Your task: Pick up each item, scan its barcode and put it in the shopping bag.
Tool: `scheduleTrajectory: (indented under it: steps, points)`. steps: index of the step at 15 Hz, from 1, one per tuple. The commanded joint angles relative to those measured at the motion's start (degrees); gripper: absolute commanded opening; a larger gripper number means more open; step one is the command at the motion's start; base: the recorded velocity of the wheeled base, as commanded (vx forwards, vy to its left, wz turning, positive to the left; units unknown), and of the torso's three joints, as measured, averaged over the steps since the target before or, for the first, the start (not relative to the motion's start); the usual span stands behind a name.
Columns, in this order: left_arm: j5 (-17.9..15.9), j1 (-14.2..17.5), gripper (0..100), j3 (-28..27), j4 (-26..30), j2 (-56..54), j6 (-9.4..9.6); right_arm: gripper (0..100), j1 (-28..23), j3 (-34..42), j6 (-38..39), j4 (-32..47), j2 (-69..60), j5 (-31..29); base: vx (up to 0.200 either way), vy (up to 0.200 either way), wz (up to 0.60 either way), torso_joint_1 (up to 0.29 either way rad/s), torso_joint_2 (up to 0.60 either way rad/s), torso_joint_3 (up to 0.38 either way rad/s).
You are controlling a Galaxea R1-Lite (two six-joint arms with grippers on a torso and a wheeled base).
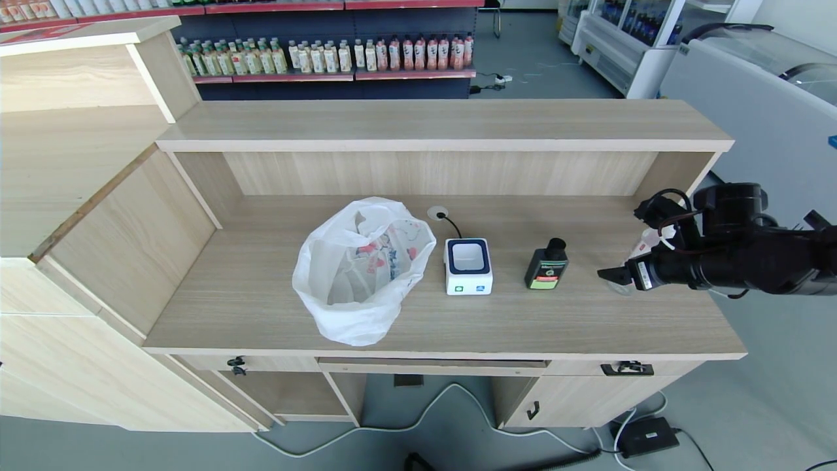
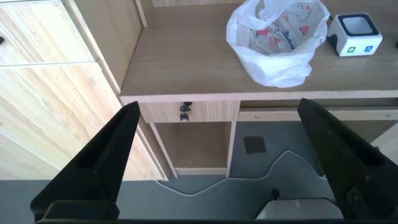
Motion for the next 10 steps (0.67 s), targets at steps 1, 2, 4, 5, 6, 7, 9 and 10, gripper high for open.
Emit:
scheduleTrajectory:
  steps: [1, 2, 4, 5, 6, 7, 9, 10]
  points:
    - [0.09, 0.00, 100, 0.01, -0.03, -0.02, 0.00, 100, 0.52, -2.25, -1.11, -0.10, 2.51, 0.04, 0.000, 0.000, 0.00, 0.000, 0.00, 0.000]
    - [0.00, 0.00, 100, 0.01, -0.03, -0.02, 0.00, 100, 0.52, -4.36, -3.04, -0.10, 3.83, -0.05, 0.000, 0.000, 0.00, 0.000, 0.00, 0.000]
    - [0.00, 0.00, 100, 0.01, -0.03, -0.02, 0.00, 100, 0.61, -5.77, -4.09, -0.01, 4.88, -0.14, 0.000, 0.000, 0.00, 0.000, 0.00, 0.000]
    - [0.00, 0.00, 100, 0.01, -0.03, -0.02, 0.00, 100, 1.13, -6.38, -4.27, -0.01, 5.50, -0.22, 0.000, 0.000, 0.00, 0.000, 0.00, 0.000]
    - [0.00, 0.00, 100, 0.01, -0.03, -0.02, 0.00, 100, 1.49, -6.38, -4.80, -0.01, 5.94, -1.19, 0.000, 0.000, 0.00, 0.000, 0.00, 0.000]
    - [0.00, 0.00, 100, 0.01, -0.03, -0.02, 0.00, 100, 1.49, -6.38, -5.41, -0.01, 6.38, -1.28, 0.000, 0.000, 0.00, 0.000, 0.00, 0.000]
    - [0.00, 0.00, 100, 0.01, -0.03, -0.02, 0.00, 100, 2.10, -7.17, -5.59, -0.10, 7.26, -1.28, 0.000, 0.000, 0.00, 0.000, 0.00, 0.000]
    - [0.00, 0.00, 100, 0.01, -0.03, -0.02, 0.00, 100, 2.36, -7.97, -5.59, -0.10, 7.96, -1.01, 0.000, 0.000, 0.00, 0.000, 0.00, 0.000]
